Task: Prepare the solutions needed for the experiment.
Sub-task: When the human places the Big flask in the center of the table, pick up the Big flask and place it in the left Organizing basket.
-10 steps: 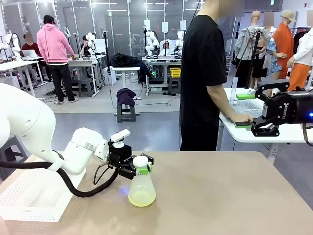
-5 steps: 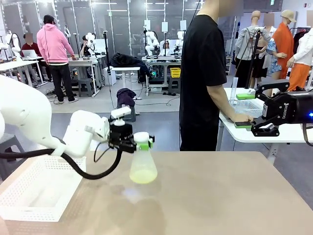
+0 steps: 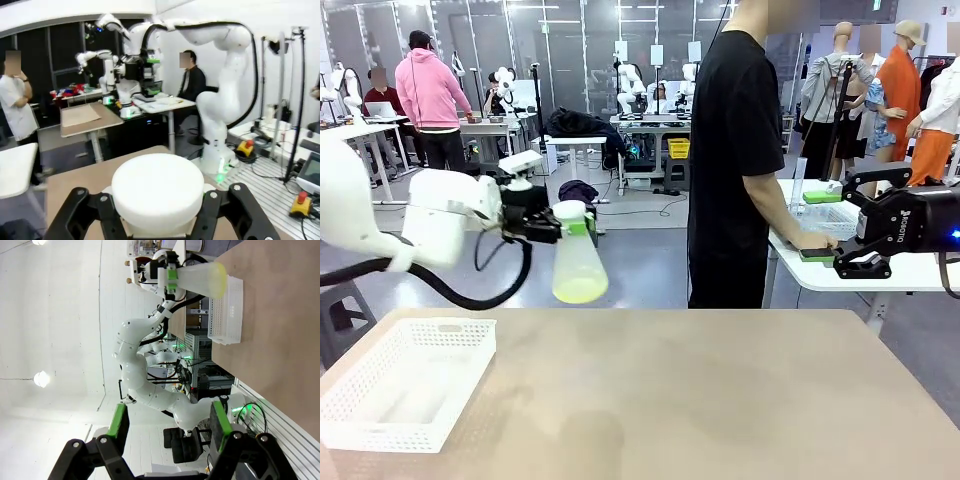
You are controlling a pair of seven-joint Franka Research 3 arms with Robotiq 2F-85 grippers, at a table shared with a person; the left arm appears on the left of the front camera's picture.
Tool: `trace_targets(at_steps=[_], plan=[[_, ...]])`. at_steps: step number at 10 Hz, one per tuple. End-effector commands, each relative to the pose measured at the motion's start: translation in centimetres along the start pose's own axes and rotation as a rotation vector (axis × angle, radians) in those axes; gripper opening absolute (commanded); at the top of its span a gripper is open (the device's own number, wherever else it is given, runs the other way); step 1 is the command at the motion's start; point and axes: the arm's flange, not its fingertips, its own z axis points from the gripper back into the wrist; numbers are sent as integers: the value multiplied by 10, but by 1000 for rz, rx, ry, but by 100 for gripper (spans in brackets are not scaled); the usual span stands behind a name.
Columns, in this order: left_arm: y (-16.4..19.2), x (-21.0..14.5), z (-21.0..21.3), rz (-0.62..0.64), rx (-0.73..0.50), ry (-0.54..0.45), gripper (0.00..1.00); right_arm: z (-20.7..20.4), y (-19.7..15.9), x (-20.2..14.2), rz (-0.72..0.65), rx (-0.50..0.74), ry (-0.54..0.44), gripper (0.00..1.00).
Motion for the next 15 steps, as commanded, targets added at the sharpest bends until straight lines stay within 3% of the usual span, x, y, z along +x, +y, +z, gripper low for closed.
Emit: trace_targets(at_steps=[1,4,7,11,15], plan=[[-24,24,43,-49,135,9,0,0,1,0,4,7,3,82],[-78,38,133,-92,343,59,0,0,1,0,4,7,3,82],[-133,22,183,-88,459,38,0,0,1,0,4,7,3,82],[-207,-19,206,-49,546,-4,0,0,1,0,4,7,3,82],[-251,-66,210,-53,504,-8,0,0,1,0,4,7,3,82]])
